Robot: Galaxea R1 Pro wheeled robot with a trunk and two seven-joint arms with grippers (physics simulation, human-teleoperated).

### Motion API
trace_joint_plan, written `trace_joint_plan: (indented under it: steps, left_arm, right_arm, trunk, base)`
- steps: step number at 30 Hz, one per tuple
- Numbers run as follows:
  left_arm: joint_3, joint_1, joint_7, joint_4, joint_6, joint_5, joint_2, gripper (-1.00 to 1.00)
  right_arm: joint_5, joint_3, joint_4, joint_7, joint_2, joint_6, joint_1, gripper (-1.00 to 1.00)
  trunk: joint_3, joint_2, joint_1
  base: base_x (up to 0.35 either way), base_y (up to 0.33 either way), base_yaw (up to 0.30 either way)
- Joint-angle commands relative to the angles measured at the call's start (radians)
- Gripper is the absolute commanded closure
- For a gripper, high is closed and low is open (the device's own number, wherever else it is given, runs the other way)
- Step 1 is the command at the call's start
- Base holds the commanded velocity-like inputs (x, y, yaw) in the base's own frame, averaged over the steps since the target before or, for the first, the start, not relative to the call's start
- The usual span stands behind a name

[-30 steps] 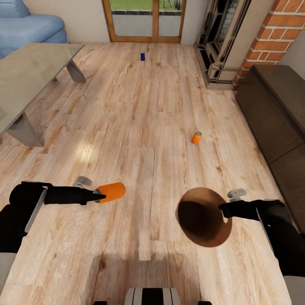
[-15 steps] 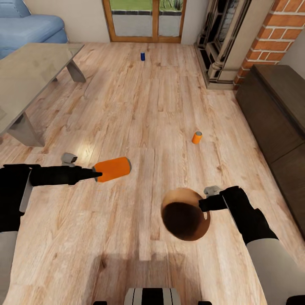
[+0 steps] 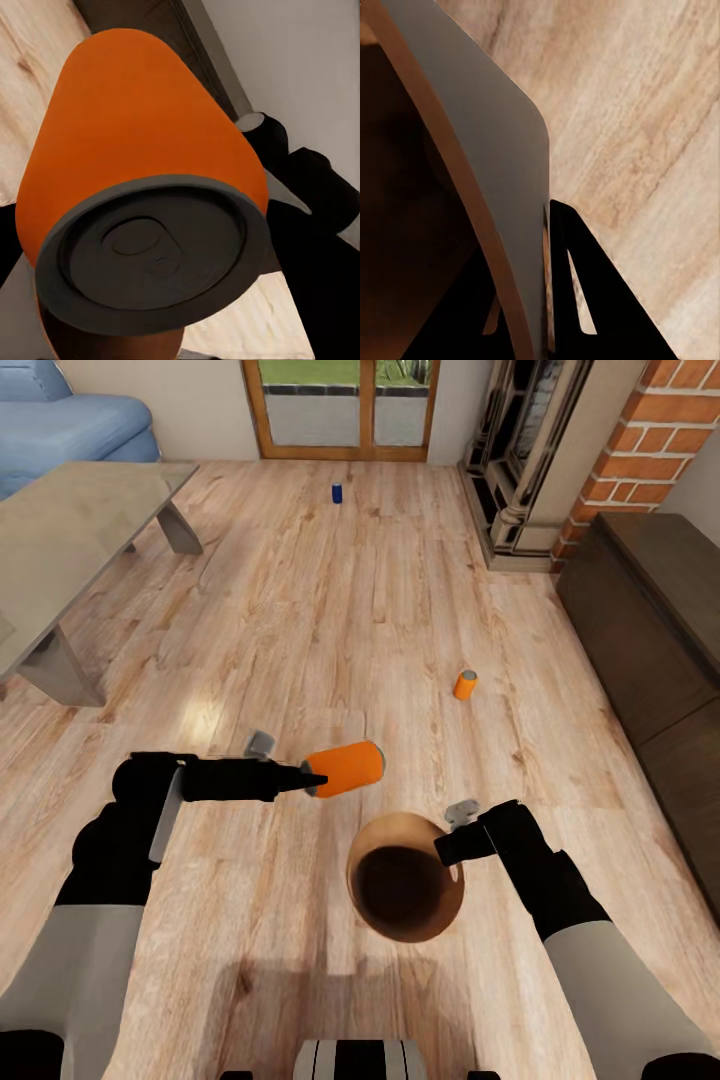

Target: Put the three can of soda from the living room inside the tash can in the kitchen.

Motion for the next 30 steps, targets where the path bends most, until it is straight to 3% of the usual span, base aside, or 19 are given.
trace_joint_plan:
  steps: [1,4,9,12,16,18,24,28,30]
  left_arm:
    - [-0.03,0.001,0.019,0.0,0.0,0.0,-0.004,1.0]
    - [-0.066,0.002,0.063,0.0,0.0,-0.001,-0.008,1.0]
    - [-0.099,0.004,0.101,0.0,0.0,0.0,-0.01,1.0]
    - [-0.171,0.004,0.128,0.0,0.0,0.0,-0.01,1.0]
    - [-0.227,0.003,0.152,-0.002,0.0,0.003,-0.01,1.0]
    - [-0.238,0.004,0.155,-0.002,0.0,0.003,-0.009,1.0]
    - [-0.369,0.01,0.16,-0.013,0.0,0.005,-0.004,1.0]
    - [-0.402,0.011,0.162,-0.014,0.0,0.004,-0.002,1.0]
    - [-0.443,0.012,0.206,-0.007,0.0,0.0,-0.003,1.0]
  right_arm:
    - [-0.017,0.003,0.0,0.007,0.007,0.006,0.0,1.0]
    - [-0.016,0.008,0.0,0.004,0.016,0.006,-0.001,1.0]
    - [-0.015,0.009,0.0,0.002,0.021,0.006,-0.005,1.0]
    - [-0.015,0.01,-0.001,0.002,0.023,0.006,-0.008,1.0]
    - [-0.015,0.01,0.0,0.001,0.023,0.006,-0.015,1.0]
    - [-0.015,0.01,0.0,0.001,0.023,0.006,-0.017,1.0]
    - [-0.015,0.009,0.0,0.001,0.023,0.006,-0.031,1.0]
    - [-0.015,0.009,0.0,0.0,0.023,0.006,-0.033,1.0]
    - [-0.015,0.009,-0.001,0.0,0.024,0.006,-0.034,1.0]
  trunk:
    - [0.0,0.0,0.0]
    - [0.0,0.0,0.0]
    - [0.0,0.0,0.0]
    - [0.0,0.0,0.0]
    - [0.0,0.0,0.0]
    - [0.0,0.0,0.0]
    - [0.0,0.0,0.0]
    - [0.0,0.0,0.0]
    - [0.0,0.0,0.0]
  base:
    - [0.0,0.0,0.0]
    - [0.0,0.0,0.0]
    - [0.0,0.0,0.0]
    - [0.0,0.0,0.0]
    - [0.0,0.0,0.0]
    - [0.0,0.0,0.0]
    - [0.0,0.0,0.0]
    - [0.0,0.0,0.0]
    - [0.0,0.0,0.0]
